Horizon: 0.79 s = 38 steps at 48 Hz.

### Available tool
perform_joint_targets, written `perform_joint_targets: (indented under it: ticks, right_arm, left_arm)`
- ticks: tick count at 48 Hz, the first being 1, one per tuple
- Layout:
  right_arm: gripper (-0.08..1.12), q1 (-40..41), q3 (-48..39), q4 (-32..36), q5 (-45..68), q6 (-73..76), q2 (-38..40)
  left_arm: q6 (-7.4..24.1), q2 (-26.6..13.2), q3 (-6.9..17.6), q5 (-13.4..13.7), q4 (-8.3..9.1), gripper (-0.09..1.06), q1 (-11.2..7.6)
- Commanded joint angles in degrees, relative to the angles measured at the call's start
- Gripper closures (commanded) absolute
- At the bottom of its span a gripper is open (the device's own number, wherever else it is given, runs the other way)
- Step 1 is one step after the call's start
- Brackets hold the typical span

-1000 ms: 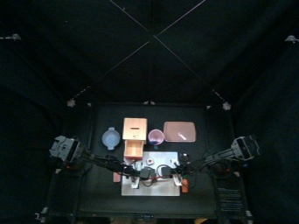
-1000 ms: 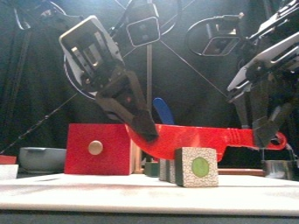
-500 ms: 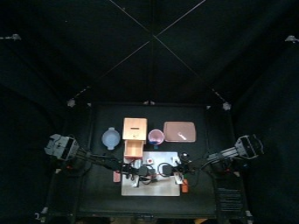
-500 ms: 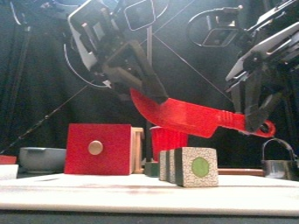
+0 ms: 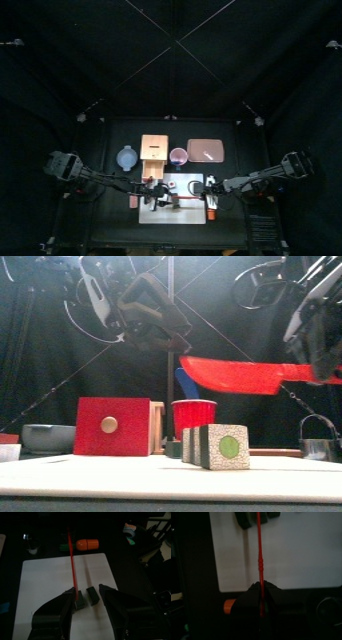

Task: Place sushi on board then cut the sushi with the knife then place the pieces on the plate
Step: Cut the sushi into 4 pieces

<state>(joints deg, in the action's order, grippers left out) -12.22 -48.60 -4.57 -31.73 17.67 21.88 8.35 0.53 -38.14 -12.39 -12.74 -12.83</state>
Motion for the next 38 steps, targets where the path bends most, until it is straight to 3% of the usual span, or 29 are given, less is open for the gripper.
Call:
perform_joint_targets:
  ticks: [1, 8, 17, 25, 38]
  right_arm:
    - [0.62, 0.35, -1.58, -10.63, 0.0, -0.26, 4.31]
    - [0.62, 0.0, -7.29, -26.1, 2.2, -0.18, 9.49]
    - [0.61, -0.18, -14.15, -40.17, 9.58, 5.89, 13.71]
    - [0.61, -0.62, -15.64, -37.18, 13.54, 16.87, 13.71]
    - [0.61, -0.7, -14.94, -21.62, 16.52, 41.13, 11.16]
  left_arm:
    - [0.26, 1.58, -0.35, -3.87, 0.35, 0.17, 0.62]
    - [1.76, 1.49, -1.32, -7.38, 0.53, 0.17, 1.05]
    - [2.72, 0.62, -1.32, -8.0, 0.62, 0.17, 1.05]
    - [2.72, 0.44, -1.41, -8.0, 0.62, 0.17, 1.05]
    - [2.81, 0.79, -2.72, -8.09, 0.62, 0.18, 1.05]
